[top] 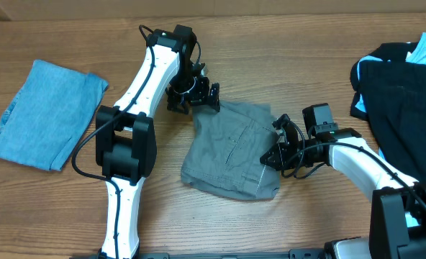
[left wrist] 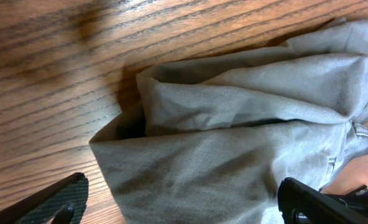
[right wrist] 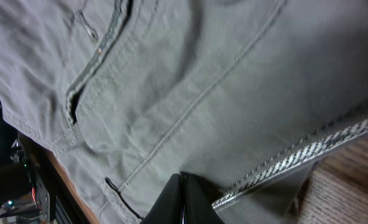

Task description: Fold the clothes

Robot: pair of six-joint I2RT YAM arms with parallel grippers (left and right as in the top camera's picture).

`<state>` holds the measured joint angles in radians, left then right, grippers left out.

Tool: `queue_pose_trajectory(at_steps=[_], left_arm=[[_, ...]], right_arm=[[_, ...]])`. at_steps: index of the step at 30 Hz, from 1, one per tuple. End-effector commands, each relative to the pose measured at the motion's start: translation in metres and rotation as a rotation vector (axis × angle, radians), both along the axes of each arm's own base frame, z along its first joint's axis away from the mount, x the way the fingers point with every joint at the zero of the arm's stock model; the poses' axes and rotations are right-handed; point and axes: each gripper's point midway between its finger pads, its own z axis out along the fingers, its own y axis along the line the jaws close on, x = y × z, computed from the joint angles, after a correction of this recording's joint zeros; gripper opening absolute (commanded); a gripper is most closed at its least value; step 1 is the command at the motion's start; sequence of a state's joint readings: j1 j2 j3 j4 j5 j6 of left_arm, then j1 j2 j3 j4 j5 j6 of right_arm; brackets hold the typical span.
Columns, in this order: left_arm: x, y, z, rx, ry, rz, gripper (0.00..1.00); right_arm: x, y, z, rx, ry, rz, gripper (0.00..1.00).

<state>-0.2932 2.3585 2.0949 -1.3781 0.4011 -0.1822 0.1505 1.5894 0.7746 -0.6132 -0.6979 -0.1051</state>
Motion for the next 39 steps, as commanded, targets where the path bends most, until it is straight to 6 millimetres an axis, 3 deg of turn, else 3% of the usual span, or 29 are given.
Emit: queue_pose_trajectory(at_steps=[1,4,9,10,11,12,13,16,19,21,23,24,25,26,28,30,31,32,33,34,37,39], left_arm=[[0.002,-0.011,-0.011,-0.03,-0.002,-0.029,1.0],[0.011,-0.017,-0.03,-0.044,-0.018,-0.031,0.86],[0.031,-0.023,-0.034,-0.07,-0.098,-0.031,0.6],[0.037,-0.025,-0.034,-0.076,-0.121,-0.032,0.36],[0.041,-0.025,-0.034,-0.078,-0.142,-0.039,0.22],[0.047,-0.027,-0.034,-0.083,-0.17,-0.043,0.09],[0.056,-0.029,-0.033,-0.092,-0.215,-0.052,0.04],[0.081,-0.037,-0.028,-0.127,-0.35,-0.109,0.04],[0.093,-0.042,-0.024,-0.142,-0.433,-0.165,0.17],[0.103,-0.041,-0.018,-0.131,-0.485,-0.186,0.39],[0.122,-0.032,0.008,-0.082,-0.568,-0.17,0.82],[0.129,-0.029,0.019,-0.074,-0.599,-0.162,0.92],[0.139,-0.025,0.048,-0.073,-0.661,-0.15,1.0],[0.146,-0.019,0.078,-0.06,-0.711,-0.125,1.0],[0.139,-0.008,0.111,-0.043,-0.715,-0.09,1.0],[0.112,0.001,0.123,-0.029,-0.622,-0.071,1.0],[0.095,0.003,0.121,-0.028,-0.553,-0.07,0.88],[0.079,0.002,0.117,-0.048,-0.484,-0.08,0.61],[0.061,-0.002,0.113,-0.081,-0.412,-0.111,0.19],[0.046,-0.005,0.111,-0.118,-0.357,-0.147,0.04],[0.009,-0.012,0.108,-0.203,-0.218,-0.216,0.04],[-0.004,-0.007,0.099,-0.182,-0.14,-0.212,0.04]], right_arm=[[-0.006,-0.001,-0.005,-0.006,0.006,0.006,0.04],[-0.006,-0.001,-0.005,-0.006,0.006,0.006,0.04],[-0.007,-0.001,-0.006,-0.007,0.009,0.006,0.04],[-0.008,-0.001,-0.006,-0.007,0.01,0.006,0.04],[-0.008,-0.001,-0.006,-0.008,0.01,0.006,0.04],[-0.008,-0.002,-0.006,-0.01,0.01,0.006,0.04],[-0.008,-0.002,-0.007,-0.013,0.01,0.005,0.04],[-0.008,-0.003,-0.008,-0.023,0.01,0.003,0.04],[-0.007,-0.004,-0.008,-0.027,0.008,0.003,0.04],[-0.007,-0.004,-0.009,-0.029,0.007,0.003,0.04],[-0.006,-0.004,-0.009,-0.028,0.003,0.002,0.04],[-0.006,-0.004,-0.008,-0.028,0.001,0.002,0.04],[-0.005,-0.004,-0.008,-0.028,-0.002,0.002,0.04],[-0.005,-0.004,-0.008,-0.028,-0.003,0.002,0.04],[-0.005,-0.004,-0.008,-0.028,-0.002,0.002,0.04],[-0.005,-0.004,-0.008,-0.027,-0.002,0.002,0.04],[-0.004,-0.004,-0.008,-0.027,-0.006,0.002,0.04],[-0.003,-0.003,-0.008,-0.026,-0.01,0.0,0.04],[-0.002,-0.003,-0.008,-0.024,-0.017,-0.001,0.04],[-0.001,-0.003,-0.008,-0.024,-0.019,-0.001,0.04],[-0.002,-0.003,-0.008,-0.025,-0.014,-0.001,0.04],[-0.002,-0.003,-0.008,-0.025,-0.015,-0.001,0.04]])
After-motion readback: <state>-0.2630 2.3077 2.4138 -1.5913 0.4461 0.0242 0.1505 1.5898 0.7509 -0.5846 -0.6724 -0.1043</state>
